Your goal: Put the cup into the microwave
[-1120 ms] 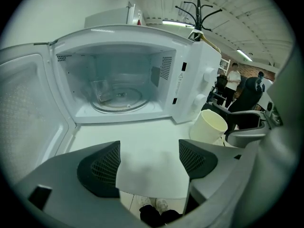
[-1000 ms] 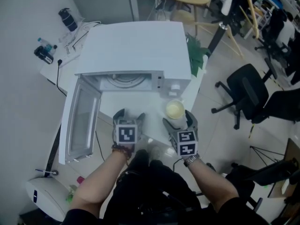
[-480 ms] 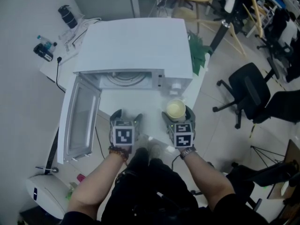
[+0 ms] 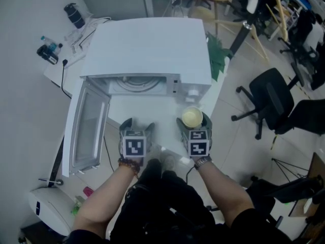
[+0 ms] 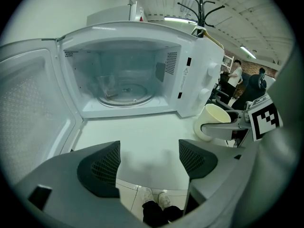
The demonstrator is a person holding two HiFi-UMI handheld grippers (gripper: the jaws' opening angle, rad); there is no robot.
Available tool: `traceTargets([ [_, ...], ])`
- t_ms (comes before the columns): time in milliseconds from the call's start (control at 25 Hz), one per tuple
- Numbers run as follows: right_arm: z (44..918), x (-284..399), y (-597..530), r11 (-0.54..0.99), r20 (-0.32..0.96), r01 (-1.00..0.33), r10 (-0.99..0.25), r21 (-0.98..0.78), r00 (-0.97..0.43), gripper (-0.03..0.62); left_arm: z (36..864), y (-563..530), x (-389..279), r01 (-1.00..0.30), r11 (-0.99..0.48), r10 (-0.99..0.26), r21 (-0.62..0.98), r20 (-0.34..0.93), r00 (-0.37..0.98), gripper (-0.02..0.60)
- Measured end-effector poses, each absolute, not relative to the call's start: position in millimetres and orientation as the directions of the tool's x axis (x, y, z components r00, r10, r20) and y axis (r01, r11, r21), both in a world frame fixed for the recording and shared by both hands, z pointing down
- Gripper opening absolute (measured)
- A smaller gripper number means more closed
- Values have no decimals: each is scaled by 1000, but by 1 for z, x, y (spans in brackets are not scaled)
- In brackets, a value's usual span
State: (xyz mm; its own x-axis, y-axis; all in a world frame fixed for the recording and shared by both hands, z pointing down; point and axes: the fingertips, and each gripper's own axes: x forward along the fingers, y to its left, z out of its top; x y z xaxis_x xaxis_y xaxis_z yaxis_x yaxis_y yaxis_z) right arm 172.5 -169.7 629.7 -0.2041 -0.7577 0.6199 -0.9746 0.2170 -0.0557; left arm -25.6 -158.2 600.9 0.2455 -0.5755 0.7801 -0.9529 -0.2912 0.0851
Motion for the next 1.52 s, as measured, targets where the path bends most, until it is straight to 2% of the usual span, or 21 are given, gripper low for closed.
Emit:
traceTargets([
  [720, 621, 152, -156, 303, 604, -950, -744, -75, -285, 469, 601, -149, -36, -965, -247, -585, 82, 781, 217, 380],
  [1320, 605, 87, -152, 397, 588, -915, -723, -76, -363, 469, 589, -146, -77, -970, -224, -593, 92, 778, 211, 380],
  [1520, 596, 60, -156, 405, 579, -912, -729, -65, -365, 469, 582, -147, -90, -959, -263, -588, 106, 771, 246, 380],
])
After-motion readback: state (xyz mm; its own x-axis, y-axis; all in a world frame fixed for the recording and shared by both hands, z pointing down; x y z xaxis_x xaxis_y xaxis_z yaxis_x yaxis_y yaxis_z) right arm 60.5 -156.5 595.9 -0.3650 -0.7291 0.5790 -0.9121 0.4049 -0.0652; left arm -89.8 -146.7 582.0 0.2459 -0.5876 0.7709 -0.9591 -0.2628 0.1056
